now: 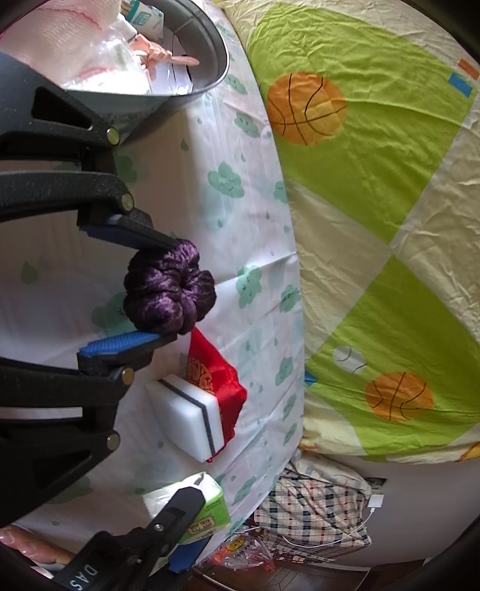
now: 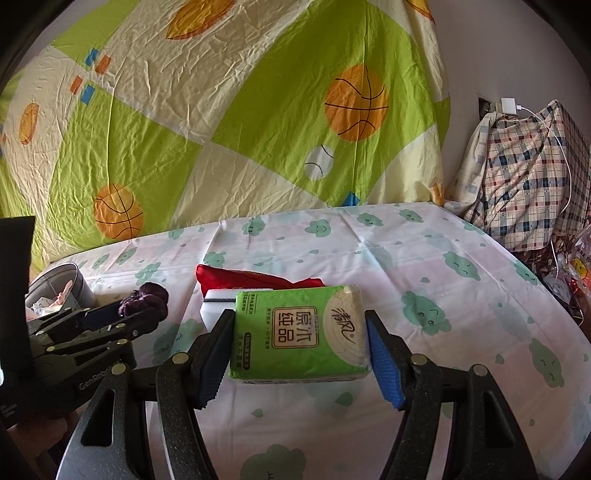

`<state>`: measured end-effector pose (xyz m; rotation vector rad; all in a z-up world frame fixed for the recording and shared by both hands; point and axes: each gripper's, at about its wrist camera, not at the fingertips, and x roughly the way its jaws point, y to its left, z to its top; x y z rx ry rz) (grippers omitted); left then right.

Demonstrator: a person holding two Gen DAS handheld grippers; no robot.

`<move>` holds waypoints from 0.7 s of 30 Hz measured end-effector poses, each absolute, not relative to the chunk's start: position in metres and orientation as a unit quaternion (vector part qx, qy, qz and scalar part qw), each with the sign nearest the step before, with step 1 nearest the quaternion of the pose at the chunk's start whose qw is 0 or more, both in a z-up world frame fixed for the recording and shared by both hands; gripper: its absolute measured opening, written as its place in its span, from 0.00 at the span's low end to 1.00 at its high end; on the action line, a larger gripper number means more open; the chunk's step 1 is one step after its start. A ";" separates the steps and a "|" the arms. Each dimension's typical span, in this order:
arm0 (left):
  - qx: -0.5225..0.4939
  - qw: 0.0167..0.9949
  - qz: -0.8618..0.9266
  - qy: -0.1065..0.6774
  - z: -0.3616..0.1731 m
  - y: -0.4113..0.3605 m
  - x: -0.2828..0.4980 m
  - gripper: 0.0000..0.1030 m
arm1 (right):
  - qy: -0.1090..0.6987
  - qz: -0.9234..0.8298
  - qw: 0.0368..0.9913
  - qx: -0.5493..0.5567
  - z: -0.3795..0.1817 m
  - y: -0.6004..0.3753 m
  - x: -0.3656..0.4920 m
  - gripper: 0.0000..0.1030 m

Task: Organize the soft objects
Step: 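Lift the scrunchie and tissue pack toward the grey tin with both tools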

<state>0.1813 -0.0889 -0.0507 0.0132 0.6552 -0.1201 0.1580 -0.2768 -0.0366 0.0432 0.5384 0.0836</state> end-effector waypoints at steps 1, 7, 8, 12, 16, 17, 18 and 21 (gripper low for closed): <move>0.006 0.947 -0.056 0.316 -0.050 -0.088 0.179 0.40 | 0.263 0.043 0.963 0.022 -0.036 -0.277 0.157 0.68; 0.010 0.960 -0.037 0.278 -0.042 -0.082 0.158 0.40 | 0.244 0.047 0.969 0.014 -0.033 -0.272 0.151 0.68; 0.011 0.961 -0.034 0.273 -0.041 -0.082 0.155 0.40 | 0.239 0.048 0.970 0.012 -0.032 -0.271 0.149 0.68; 0.008 0.969 -0.026 0.245 -0.036 -0.076 0.142 0.40 | 0.217 0.051 0.975 0.009 -0.028 -0.269 0.141 0.68; 0.001 0.973 -0.022 0.229 -0.033 -0.070 0.132 0.40 | 0.194 0.054 0.980 0.006 -0.025 -0.265 0.134 0.68; -0.002 0.974 -0.021 0.226 -0.033 -0.068 0.130 0.40 | 0.189 0.056 0.980 0.004 -0.024 -0.264 0.132 0.68; -0.003 0.975 -0.019 0.223 -0.032 -0.066 0.128 0.40 | 0.186 0.059 0.981 0.002 -0.024 -0.262 0.131 0.68; -0.006 0.977 -0.016 0.213 -0.030 -0.064 0.121 0.40 | 0.177 0.063 0.982 0.001 -0.022 -0.258 0.127 0.68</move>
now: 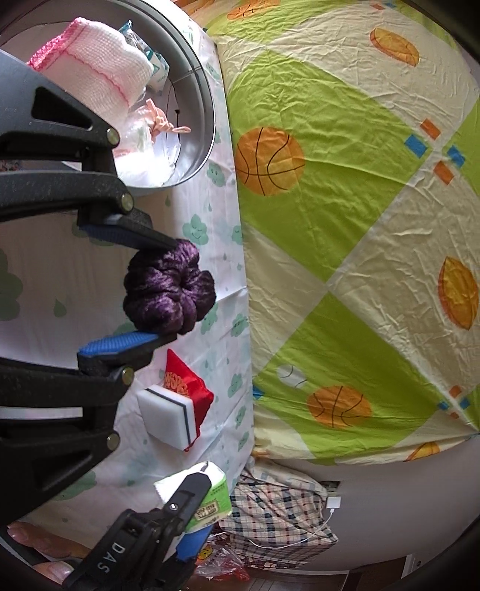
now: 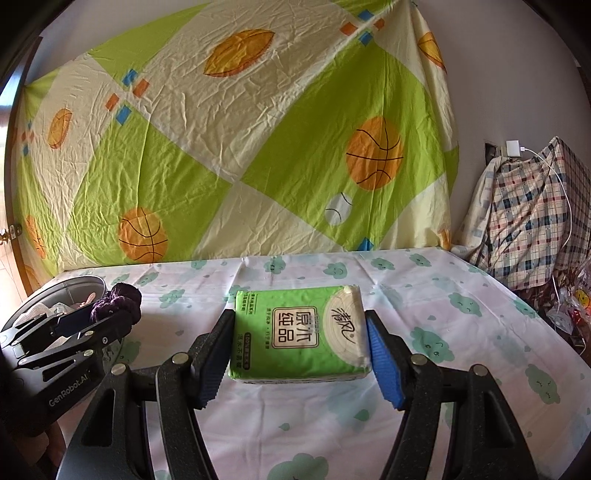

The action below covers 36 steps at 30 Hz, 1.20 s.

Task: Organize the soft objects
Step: 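Lift the scrunchie and tissue pack toward the grey tin with both tools, then carry the scrunchie and tissue pack over the grey tin with both tools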

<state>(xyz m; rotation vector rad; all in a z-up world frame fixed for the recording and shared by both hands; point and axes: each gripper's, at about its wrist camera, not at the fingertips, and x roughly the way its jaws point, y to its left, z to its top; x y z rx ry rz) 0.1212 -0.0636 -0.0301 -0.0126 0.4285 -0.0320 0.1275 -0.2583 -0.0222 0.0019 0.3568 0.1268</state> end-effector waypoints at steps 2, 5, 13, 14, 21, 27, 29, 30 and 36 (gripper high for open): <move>-0.007 0.978 -0.014 0.206 -0.030 -0.062 0.116 0.40 | 0.173 0.068 0.983 0.002 -0.021 -0.255 0.125 0.68; -0.010 0.981 -0.009 0.195 -0.028 -0.058 0.108 0.40 | 0.167 0.075 0.983 0.002 -0.020 -0.251 0.123 0.68; -0.014 0.983 0.002 0.183 -0.027 -0.047 0.094 0.40 | 0.161 0.092 0.983 0.004 -0.020 -0.240 0.118 0.68; -0.014 0.983 0.003 0.182 -0.027 -0.046 0.093 0.40 | 0.160 0.094 0.983 0.005 -0.020 -0.238 0.117 0.68; -0.014 0.985 0.011 0.169 -0.025 -0.038 0.083 0.40 | 0.154 0.109 0.982 0.002 -0.020 -0.226 0.111 0.68; -0.019 0.987 0.020 0.158 -0.024 -0.030 0.074 0.40 | 0.152 0.119 0.981 0.000 -0.020 -0.217 0.107 0.68; -0.021 0.987 0.022 0.155 -0.024 -0.027 0.071 0.40 | 0.151 0.122 0.981 0.000 -0.020 -0.215 0.105 0.68; -0.021 0.987 0.024 0.155 -0.024 -0.025 0.070 0.40 | 0.151 0.124 0.981 0.000 -0.020 -0.214 0.105 0.68; -0.026 0.988 0.031 0.151 -0.024 -0.017 0.065 0.40 | 0.149 0.135 0.980 -0.005 -0.020 -0.203 0.100 0.68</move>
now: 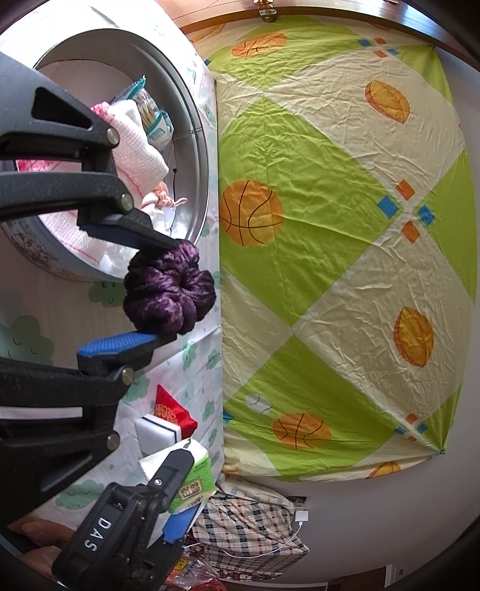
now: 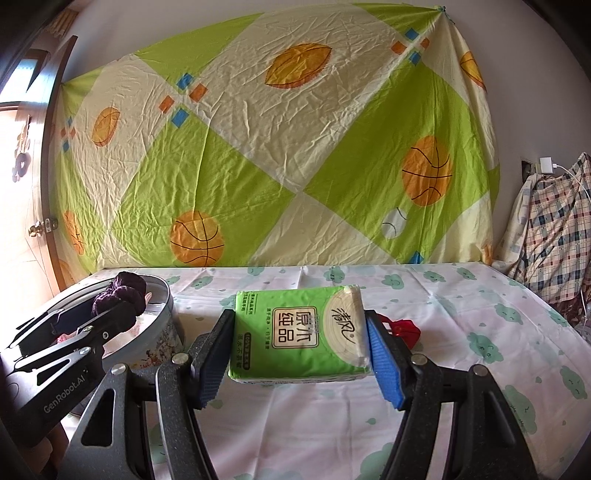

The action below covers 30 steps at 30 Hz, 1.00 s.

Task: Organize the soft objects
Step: 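Carry the scrunchie and tissue pack over the grey tin with both tools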

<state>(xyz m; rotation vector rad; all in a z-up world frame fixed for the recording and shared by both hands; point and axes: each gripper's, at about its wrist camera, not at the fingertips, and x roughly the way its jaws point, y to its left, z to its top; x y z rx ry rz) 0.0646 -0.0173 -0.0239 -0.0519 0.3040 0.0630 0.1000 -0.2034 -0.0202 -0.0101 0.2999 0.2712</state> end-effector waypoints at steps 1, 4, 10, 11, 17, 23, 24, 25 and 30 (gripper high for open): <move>-0.027 0.988 0.033 0.151 -0.024 -0.016 0.064 0.40 | 0.148 0.137 0.979 -0.005 -0.020 -0.202 0.100 0.68; -0.029 0.988 0.036 0.150 -0.024 -0.013 0.062 0.40 | 0.147 0.142 0.979 -0.008 -0.020 -0.196 0.097 0.68; -0.032 0.988 0.043 0.147 -0.024 -0.006 0.059 0.40 | 0.144 0.153 0.978 -0.010 -0.020 -0.186 0.093 0.68; -0.033 0.988 0.044 0.146 -0.024 -0.004 0.058 0.40 | 0.144 0.155 0.977 -0.010 -0.020 -0.185 0.093 0.68; -0.035 0.988 0.052 0.144 -0.024 0.003 0.054 0.40 | 0.144 0.165 0.976 -0.012 -0.020 -0.175 0.091 0.68; -0.039 0.987 0.061 0.142 -0.025 0.011 0.051 0.40 | 0.141 0.175 0.974 -0.018 -0.020 -0.165 0.088 0.68; -0.040 0.987 0.062 0.142 -0.025 0.012 0.051 0.40 | 0.141 0.176 0.974 -0.018 -0.020 -0.164 0.088 0.68; -0.041 0.987 0.063 0.141 -0.025 0.014 0.050 0.40 | 0.141 0.178 0.974 -0.018 -0.020 -0.162 0.088 0.68; -0.045 0.987 0.069 0.141 -0.025 0.020 0.048 0.40 | 0.140 0.185 0.972 -0.020 -0.021 -0.156 0.086 0.68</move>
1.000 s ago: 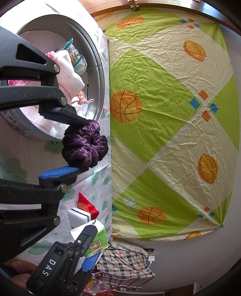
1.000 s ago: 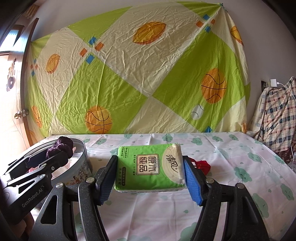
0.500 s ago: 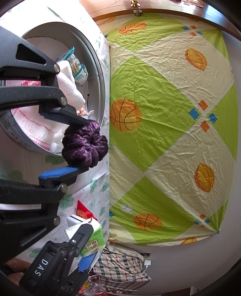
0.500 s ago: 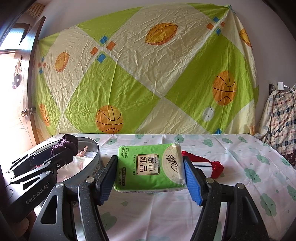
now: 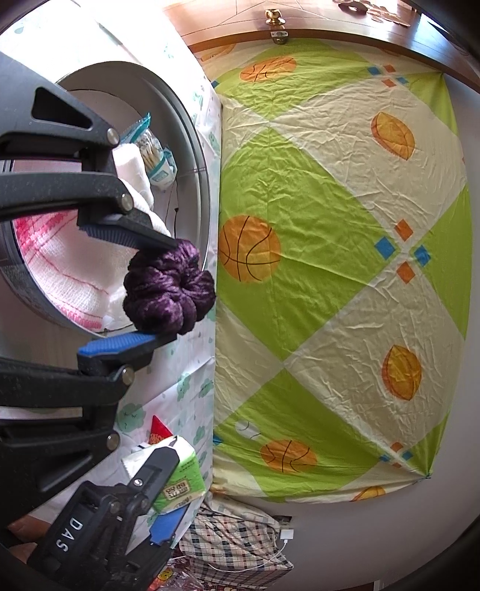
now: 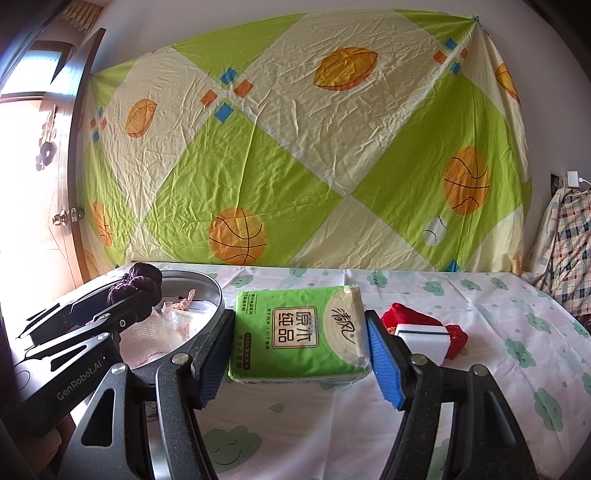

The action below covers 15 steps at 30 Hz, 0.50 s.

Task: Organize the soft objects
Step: 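Carry the scrunchie and tissue pack over the grey tin with both tools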

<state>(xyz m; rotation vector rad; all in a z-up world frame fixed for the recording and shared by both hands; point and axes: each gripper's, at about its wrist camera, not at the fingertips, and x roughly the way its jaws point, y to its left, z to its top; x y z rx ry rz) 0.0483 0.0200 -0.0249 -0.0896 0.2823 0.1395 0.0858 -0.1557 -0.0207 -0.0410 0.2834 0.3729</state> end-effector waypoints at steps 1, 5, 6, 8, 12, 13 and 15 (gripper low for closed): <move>-0.045 0.987 0.071 0.140 -0.025 0.021 0.048 0.40 | 0.140 0.186 0.972 -0.021 -0.021 -0.154 0.085 0.68; -0.048 0.986 0.076 0.139 -0.025 0.027 0.046 0.40 | 0.140 0.191 0.971 -0.025 -0.021 -0.149 0.084 0.68; -0.048 0.986 0.077 0.139 -0.025 0.028 0.046 0.40 | 0.140 0.193 0.971 -0.025 -0.021 -0.147 0.084 0.68; -0.048 0.986 0.081 0.138 -0.025 0.030 0.045 0.40 | 0.140 0.195 0.970 -0.026 -0.021 -0.145 0.083 0.68; -0.051 0.986 0.086 0.137 -0.025 0.035 0.043 0.40 | 0.140 0.200 0.969 -0.028 -0.022 -0.140 0.082 0.68; -0.051 0.985 0.087 0.137 -0.025 0.036 0.043 0.40 | 0.140 0.201 0.969 -0.027 -0.022 -0.140 0.082 0.68; -0.053 0.985 0.089 0.138 -0.026 0.039 0.043 0.40 | 0.141 0.203 0.969 -0.027 -0.022 -0.138 0.082 0.68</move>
